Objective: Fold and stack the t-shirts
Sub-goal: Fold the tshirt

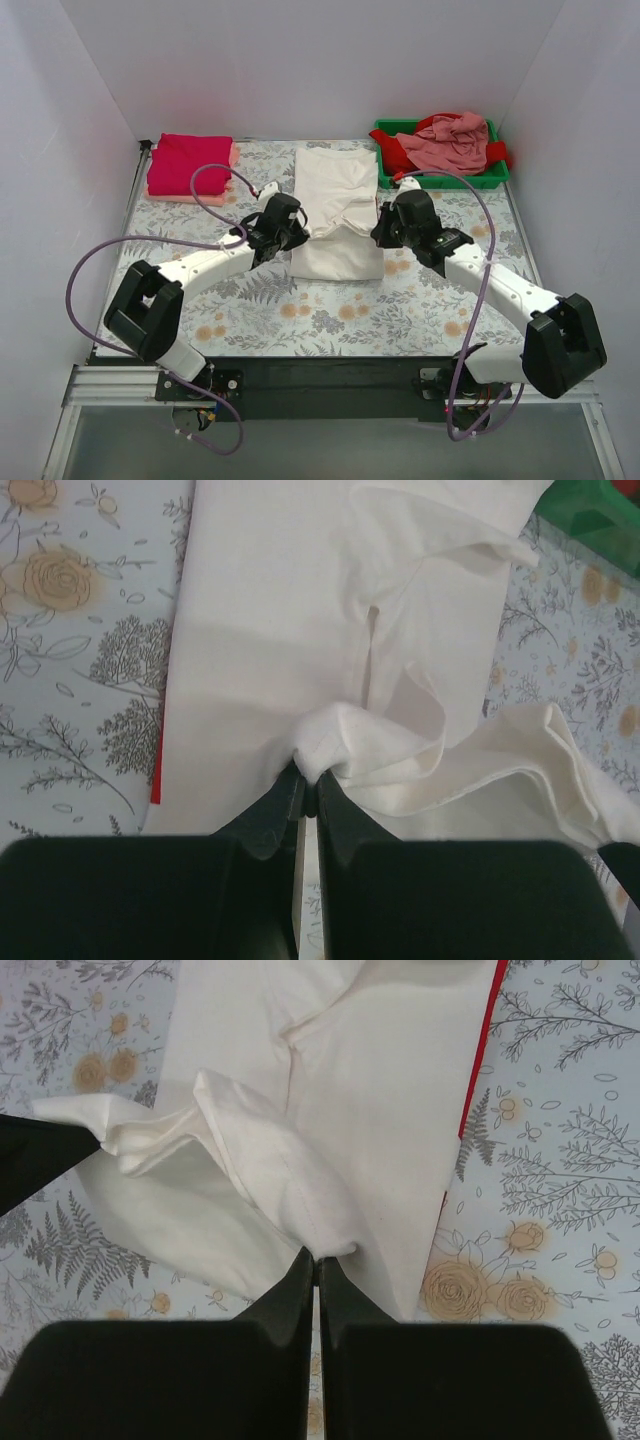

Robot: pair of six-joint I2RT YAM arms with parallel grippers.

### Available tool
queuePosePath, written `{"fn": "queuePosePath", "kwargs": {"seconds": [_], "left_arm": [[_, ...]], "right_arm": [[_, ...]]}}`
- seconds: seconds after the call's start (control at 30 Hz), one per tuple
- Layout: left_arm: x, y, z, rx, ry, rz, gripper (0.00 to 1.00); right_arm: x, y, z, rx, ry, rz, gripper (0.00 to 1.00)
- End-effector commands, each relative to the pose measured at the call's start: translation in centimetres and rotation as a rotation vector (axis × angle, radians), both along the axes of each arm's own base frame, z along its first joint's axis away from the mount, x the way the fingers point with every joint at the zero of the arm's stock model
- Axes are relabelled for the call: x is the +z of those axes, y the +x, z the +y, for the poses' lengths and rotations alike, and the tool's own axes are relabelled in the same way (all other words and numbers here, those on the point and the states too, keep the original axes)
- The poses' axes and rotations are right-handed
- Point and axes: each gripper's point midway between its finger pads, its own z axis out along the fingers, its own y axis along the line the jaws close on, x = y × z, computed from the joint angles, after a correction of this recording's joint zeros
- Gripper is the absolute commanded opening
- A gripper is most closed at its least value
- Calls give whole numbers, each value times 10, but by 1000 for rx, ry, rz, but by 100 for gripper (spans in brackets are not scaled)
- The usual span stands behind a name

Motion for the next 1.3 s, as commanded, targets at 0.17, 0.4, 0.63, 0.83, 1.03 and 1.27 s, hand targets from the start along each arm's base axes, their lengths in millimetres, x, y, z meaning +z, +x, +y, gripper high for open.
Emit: {"fn": "queuePosePath", "kwargs": {"seconds": [0.17, 0.4, 0.63, 0.83, 1.03, 1.27], "left_arm": [[26, 58, 2, 6, 5, -89, 0], [8, 84, 6, -3, 7, -53, 0], [-7, 104, 2, -56, 13, -26, 0], [-19, 111, 6, -58, 26, -5, 13], [-9, 117, 10, -61, 23, -20, 71], [12, 98, 11, -82, -21, -36, 88]], "right_arm": [[22, 50, 6, 52, 28, -66, 1], [12, 75, 8, 74, 24, -40, 1], [-7, 97, 8, 75, 36, 15, 1], [-23, 112, 3, 48, 27, 50, 1], [-20, 128, 9, 100, 66, 59, 58], [-5, 110, 12, 170, 81, 35, 66]]}}
